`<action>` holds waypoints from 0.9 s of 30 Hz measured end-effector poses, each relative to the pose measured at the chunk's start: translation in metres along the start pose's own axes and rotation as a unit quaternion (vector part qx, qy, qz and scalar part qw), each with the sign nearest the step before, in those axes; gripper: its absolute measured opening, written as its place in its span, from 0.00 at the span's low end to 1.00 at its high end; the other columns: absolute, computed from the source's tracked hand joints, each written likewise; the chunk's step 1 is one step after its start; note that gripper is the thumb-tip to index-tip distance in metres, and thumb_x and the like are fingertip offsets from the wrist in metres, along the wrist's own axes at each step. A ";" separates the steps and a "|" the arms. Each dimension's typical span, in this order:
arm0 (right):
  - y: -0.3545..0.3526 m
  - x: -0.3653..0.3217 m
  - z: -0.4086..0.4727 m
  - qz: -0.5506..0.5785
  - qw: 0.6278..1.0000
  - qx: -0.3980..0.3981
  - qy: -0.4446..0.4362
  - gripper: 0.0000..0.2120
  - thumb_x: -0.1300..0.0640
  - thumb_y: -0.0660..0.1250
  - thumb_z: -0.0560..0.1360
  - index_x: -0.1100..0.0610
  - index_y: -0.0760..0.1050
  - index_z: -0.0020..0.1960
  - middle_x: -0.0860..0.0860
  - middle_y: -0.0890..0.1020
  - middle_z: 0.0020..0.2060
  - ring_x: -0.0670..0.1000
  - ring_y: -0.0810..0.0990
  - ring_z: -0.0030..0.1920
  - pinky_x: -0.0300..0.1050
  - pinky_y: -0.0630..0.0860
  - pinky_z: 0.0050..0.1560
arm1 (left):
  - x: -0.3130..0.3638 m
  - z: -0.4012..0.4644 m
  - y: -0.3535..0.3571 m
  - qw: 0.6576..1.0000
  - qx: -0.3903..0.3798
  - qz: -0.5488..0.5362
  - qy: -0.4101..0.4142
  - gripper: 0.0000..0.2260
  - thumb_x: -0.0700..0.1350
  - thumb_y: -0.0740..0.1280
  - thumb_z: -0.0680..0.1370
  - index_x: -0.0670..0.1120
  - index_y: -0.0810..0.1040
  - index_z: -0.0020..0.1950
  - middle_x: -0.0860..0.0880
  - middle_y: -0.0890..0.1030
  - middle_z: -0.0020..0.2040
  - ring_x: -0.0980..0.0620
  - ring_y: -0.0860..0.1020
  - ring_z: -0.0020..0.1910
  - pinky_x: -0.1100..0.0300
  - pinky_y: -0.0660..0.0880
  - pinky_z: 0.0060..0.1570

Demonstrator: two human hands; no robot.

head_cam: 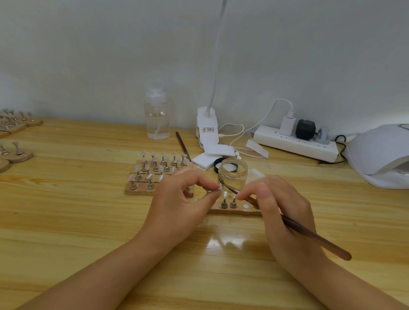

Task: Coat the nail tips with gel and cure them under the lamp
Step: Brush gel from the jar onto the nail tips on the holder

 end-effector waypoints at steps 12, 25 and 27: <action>-0.002 -0.004 0.000 0.034 0.999 0.004 -0.001 0.19 0.55 0.50 0.76 0.54 0.76 0.35 0.45 0.79 0.32 0.44 0.76 0.37 0.45 0.71 0.44 | -0.001 0.000 0.000 1.000 -0.001 0.004 -0.006 0.09 0.38 0.73 0.68 0.53 0.79 0.36 0.56 0.79 0.37 0.57 0.77 0.41 0.58 0.73 0.40; -0.003 -0.003 -0.001 0.055 0.997 0.004 0.046 0.17 0.52 0.49 0.76 0.47 0.75 0.37 0.41 0.78 0.32 0.40 0.76 0.36 0.40 0.69 0.40 | 0.000 0.000 0.001 1.000 0.003 -0.001 -0.006 0.09 0.39 0.73 0.68 0.52 0.79 0.36 0.54 0.79 0.36 0.53 0.78 0.40 0.52 0.74 0.39; -0.002 -0.003 0.000 0.041 0.997 -0.013 0.060 0.16 0.50 0.49 0.76 0.46 0.75 0.39 0.40 0.78 0.33 0.38 0.75 0.37 0.37 0.68 0.41 | 0.000 0.000 0.000 1.000 0.001 -0.001 -0.008 0.09 0.38 0.73 0.68 0.53 0.79 0.36 0.55 0.79 0.36 0.54 0.78 0.41 0.52 0.74 0.40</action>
Point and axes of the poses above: each hand's wrist, its own z-axis towards the middle knuckle, its own y-axis out of the palm, x = y × z, the point moved 1 cm from there along z, towards the middle knuckle
